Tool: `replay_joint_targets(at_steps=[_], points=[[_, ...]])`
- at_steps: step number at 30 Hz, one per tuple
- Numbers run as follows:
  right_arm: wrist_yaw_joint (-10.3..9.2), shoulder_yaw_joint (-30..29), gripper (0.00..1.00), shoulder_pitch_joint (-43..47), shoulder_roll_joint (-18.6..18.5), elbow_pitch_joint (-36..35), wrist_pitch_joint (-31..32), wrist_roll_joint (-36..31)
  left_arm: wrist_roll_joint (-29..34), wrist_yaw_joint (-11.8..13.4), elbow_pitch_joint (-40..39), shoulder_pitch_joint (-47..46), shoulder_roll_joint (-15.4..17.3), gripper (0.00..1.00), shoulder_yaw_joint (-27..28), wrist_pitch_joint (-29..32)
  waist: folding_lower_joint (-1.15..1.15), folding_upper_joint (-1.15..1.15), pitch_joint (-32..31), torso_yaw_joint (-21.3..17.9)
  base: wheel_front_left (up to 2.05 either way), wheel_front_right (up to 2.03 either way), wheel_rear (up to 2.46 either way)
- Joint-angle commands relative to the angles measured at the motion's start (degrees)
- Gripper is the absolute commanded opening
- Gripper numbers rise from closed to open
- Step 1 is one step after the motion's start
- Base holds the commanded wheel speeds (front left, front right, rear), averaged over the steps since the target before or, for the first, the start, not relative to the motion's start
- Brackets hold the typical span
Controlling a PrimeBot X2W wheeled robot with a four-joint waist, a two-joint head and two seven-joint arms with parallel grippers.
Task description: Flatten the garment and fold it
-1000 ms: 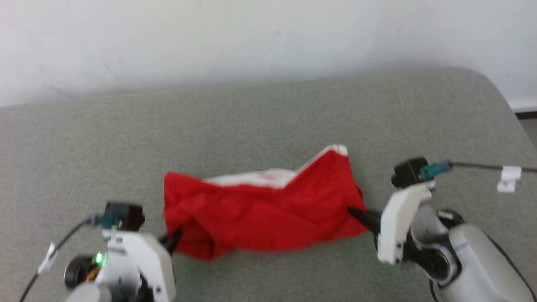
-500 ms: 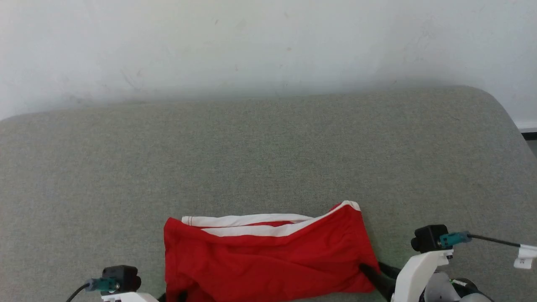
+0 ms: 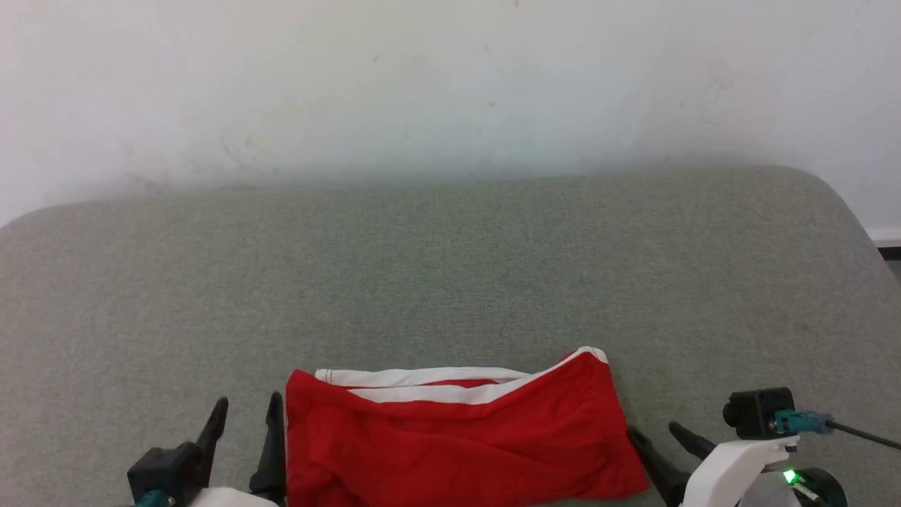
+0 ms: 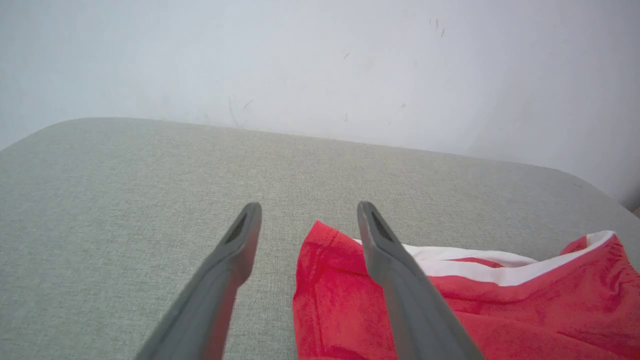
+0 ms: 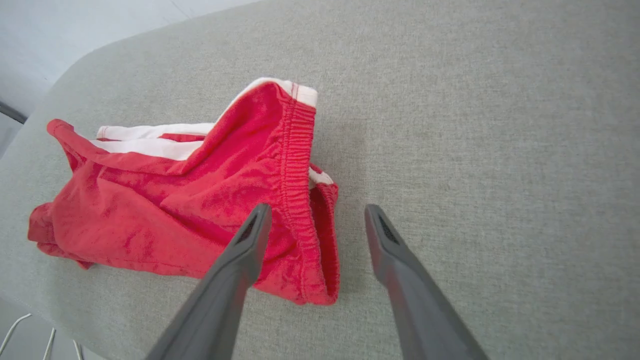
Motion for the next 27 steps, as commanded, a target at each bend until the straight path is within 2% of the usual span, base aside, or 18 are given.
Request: replay_joint_targets(at_steps=[1, 4, 8, 12, 20, 21, 23, 24, 27], points=[[-0.03, -0.3, 1.00, -0.1, 0.0, -0.2, 0.9, -0.5, 1.0, 0.2, 0.2, -0.9, -0.4, 1.00, 0.0, -1.9, 0.00, 0.00, -0.3, 0.6, 0.00, 0.00, 0.00], [-0.03, -1.0, 1.00, -1.4, -0.2, 0.3, 4.9, -0.8, 3.7, 0.0, 1.5, -1.6, -1.1, 1.00, 0.2, -5.3, 0.00, 0.00, -0.1, 1.8, 0.00, 0.00, 0.00], [-0.03, -1.5, 1.00, -4.2, -0.6, 3.2, 9.2, -0.4, 7.2, -0.6, 1.2, -2.7, -2.2, 1.00, 1.3, -6.4, 0.00, 0.00, 0.9, 3.8, 0.00, 0.00, 0.00], [-0.03, -2.2, 1.00, -8.3, -0.5, 9.0, 11.1, -0.3, 11.2, -2.4, -1.6, -3.5, -3.7, 1.00, 3.7, -6.4, 0.00, 0.00, 2.5, 5.7, 0.00, 0.00, 0.00], [-0.03, -1.1, 1.00, -13.8, 0.9, 22.4, 14.9, 1.7, 15.9, -6.1, -1.1, -2.7, -6.5, 1.00, 6.4, -6.5, 0.00, 0.00, 4.1, 7.7, 0.00, 0.00, 0.00], [-0.03, -0.7, 0.47, -13.9, 1.1, 23.7, 15.7, 2.3, 16.2, -6.5, -0.8, -2.6, -6.9, 1.00, 6.7, -6.5, 0.00, 0.00, 4.1, 7.8, 0.00, 0.00, 0.00], [-0.03, 0.5, 0.05, -13.9, 1.3, 25.4, 17.8, 3.6, 16.7, -7.2, -0.3, -2.4, -7.6, 1.00, 7.3, -6.5, 0.00, 0.00, 4.0, 7.9, 0.00, 0.00, 0.00], [-0.03, 0.9, 0.00, -14.0, 1.4, 25.7, 18.2, 4.3, 17.0, -7.5, 0.0, -2.3, -7.9, 1.00, 7.6, -6.5, 0.00, 0.00, 3.9, 7.8, 0.00, 0.00, 0.00], [-0.03, 1.6, 0.00, -14.4, 1.2, 25.0, 18.0, 5.9, 17.9, -8.4, 0.6, -1.9, -8.7, 1.00, 8.1, -6.5, 0.00, 0.00, 3.5, 7.4, 0.00, 0.00, 0.00]])
